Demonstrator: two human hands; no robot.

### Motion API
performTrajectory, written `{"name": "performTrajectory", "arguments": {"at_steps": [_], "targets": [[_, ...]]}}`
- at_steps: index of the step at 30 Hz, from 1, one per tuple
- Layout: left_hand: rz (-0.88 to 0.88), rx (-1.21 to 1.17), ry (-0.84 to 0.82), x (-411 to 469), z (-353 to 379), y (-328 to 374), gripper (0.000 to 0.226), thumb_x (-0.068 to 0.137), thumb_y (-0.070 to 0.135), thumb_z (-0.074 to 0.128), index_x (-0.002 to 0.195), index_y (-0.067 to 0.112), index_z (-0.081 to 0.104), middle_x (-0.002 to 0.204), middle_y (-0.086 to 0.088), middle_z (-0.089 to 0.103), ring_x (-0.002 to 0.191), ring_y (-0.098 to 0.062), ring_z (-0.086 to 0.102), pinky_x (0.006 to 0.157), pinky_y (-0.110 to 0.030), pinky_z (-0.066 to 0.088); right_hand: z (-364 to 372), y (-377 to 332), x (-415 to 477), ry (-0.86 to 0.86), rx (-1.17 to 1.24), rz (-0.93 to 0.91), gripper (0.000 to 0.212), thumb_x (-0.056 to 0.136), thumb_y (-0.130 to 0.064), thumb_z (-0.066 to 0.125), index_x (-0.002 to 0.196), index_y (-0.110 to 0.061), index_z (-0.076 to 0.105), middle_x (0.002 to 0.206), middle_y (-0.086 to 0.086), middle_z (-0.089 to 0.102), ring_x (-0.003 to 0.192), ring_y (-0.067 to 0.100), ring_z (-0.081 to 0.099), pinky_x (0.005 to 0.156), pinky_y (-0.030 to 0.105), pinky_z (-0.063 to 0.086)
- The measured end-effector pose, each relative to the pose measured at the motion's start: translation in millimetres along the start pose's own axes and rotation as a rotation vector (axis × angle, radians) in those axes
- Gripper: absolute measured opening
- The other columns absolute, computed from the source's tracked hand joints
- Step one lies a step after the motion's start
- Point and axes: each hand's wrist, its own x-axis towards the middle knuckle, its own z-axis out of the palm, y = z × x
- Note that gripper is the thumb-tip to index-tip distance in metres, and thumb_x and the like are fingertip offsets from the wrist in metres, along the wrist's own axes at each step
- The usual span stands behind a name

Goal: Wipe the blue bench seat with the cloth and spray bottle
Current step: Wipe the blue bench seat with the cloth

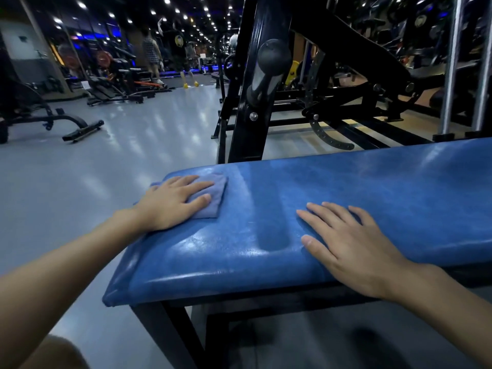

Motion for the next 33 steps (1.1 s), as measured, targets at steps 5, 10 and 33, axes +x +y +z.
{"name": "performTrajectory", "arguments": {"at_steps": [5, 10, 33], "targets": [[0.005, 0.064, -0.001, -31.7, 0.7, 34.8, 0.078, 0.074, 0.079, 0.002, 0.146, 0.057, 0.023, 0.160, 0.012, 0.024, 0.147, -0.022, 0.018, 0.110, -0.056, 0.024, -0.2, -1.5, 1.3, 0.012, -0.030, 0.000, 0.082, 0.078, -0.067, -0.019, 0.151, -0.040, 0.008, 0.160, -0.017, 0.013, 0.147, 0.009, 0.007, 0.117, 0.041, 0.009], [0.319, 0.110, 0.012, -91.8, 8.0, 97.6, 0.070, 0.082, 0.075, 0.008, 0.148, 0.055, 0.014, 0.164, 0.008, 0.014, 0.150, -0.026, 0.011, 0.114, -0.060, 0.015, 0.3, -2.0, 0.4, 0.005, -0.031, 0.013, 0.082, 0.078, -0.066, -0.015, 0.151, -0.039, 0.009, 0.160, -0.017, 0.015, 0.147, 0.008, 0.008, 0.117, 0.041, 0.010], [0.441, 0.269, 0.205, -116.5, 17.8, 78.8, 0.070, 0.085, 0.077, 0.042, 0.148, 0.048, 0.030, 0.150, -0.007, 0.042, 0.131, -0.040, 0.044, 0.101, -0.053, 0.040, 2.3, 2.9, -2.6, 0.051, -0.041, 0.021, 0.082, 0.080, -0.068, -0.010, 0.149, -0.039, 0.022, 0.159, -0.010, 0.023, 0.147, 0.017, 0.016, 0.117, 0.043, 0.014]]}}
